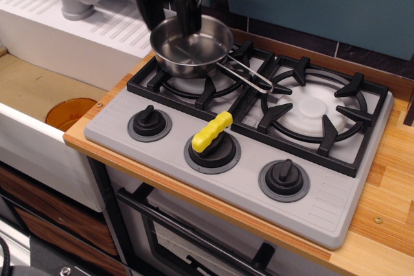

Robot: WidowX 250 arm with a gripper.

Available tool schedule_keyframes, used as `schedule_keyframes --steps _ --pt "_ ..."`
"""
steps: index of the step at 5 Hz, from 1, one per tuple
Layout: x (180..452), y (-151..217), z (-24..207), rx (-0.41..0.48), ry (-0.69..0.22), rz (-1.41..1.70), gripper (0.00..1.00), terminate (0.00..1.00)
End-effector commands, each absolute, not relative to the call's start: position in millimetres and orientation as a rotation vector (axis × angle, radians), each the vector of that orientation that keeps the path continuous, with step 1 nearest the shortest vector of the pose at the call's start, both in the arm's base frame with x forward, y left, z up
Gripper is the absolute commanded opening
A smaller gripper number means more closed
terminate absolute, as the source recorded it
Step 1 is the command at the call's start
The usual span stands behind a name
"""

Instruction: Put pot or pan on stove and put fry in pot or pan

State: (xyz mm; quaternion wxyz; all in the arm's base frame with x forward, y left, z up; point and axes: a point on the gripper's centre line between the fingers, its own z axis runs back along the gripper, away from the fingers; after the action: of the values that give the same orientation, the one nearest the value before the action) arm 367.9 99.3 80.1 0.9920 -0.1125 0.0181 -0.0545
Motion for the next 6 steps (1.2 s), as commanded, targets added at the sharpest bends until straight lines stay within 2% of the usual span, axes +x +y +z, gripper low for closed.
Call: schedule_keyframes --steps 1,3,6 --pt "375.1 90.9 144.0 -0.167 -0.039 -0.115 1.00 0.00" --pt "362.7 66.8 176.1 -0.125 0.043 -0.133 1.00 0.00" --pt "362.7 66.8 176.1 -0.125 0.043 -0.133 1.00 0.00"
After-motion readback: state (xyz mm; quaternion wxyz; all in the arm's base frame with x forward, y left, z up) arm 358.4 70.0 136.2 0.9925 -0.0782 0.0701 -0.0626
